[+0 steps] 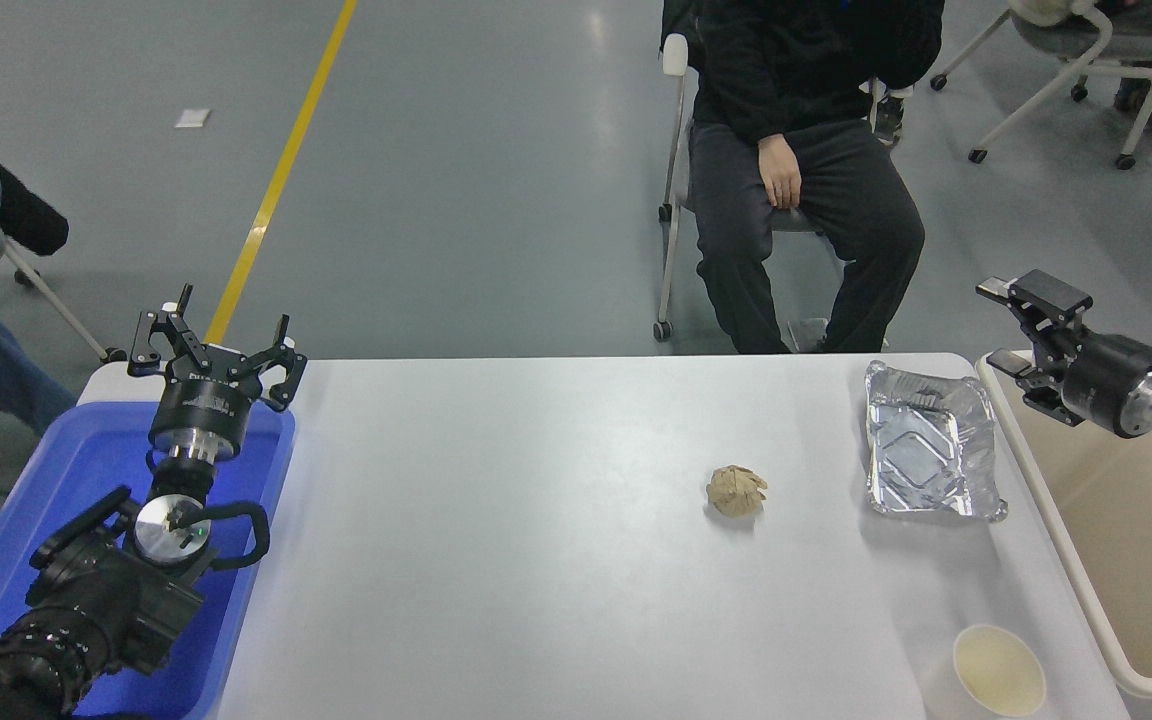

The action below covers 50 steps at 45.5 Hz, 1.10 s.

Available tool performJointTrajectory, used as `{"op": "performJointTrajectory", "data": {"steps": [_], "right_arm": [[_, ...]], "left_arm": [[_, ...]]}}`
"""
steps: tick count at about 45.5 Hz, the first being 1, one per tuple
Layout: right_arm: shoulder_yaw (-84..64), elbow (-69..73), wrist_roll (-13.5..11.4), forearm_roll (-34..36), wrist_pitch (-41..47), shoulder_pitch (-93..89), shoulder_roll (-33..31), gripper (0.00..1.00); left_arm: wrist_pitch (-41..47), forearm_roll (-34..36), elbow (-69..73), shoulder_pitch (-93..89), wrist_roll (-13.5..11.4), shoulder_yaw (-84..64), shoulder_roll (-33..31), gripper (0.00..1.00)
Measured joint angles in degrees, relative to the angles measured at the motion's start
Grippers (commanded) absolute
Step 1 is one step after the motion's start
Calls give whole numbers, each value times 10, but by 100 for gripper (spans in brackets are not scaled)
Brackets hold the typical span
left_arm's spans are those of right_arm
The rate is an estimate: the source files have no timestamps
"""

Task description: Pick up paper cup place in dustbin

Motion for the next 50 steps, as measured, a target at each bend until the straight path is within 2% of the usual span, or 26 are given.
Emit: {"op": "performJointTrajectory", "data": {"steps": [12,23,38,50], "right_arm": [[-172,23,0,-50,75,117,0,100],[-314,38,0,-158,162,228,48,100],[-425,117,-2,-271,265,383,116,100],[-452,146,-3,-308,292,487,156,100]], "left_arm": [[0,1,0,0,0,0,0,99],[0,0,0,0,0,0,0,99],[0,0,0,0,0,0,0,99],[1,0,0,0,0,0,0,99]]}}
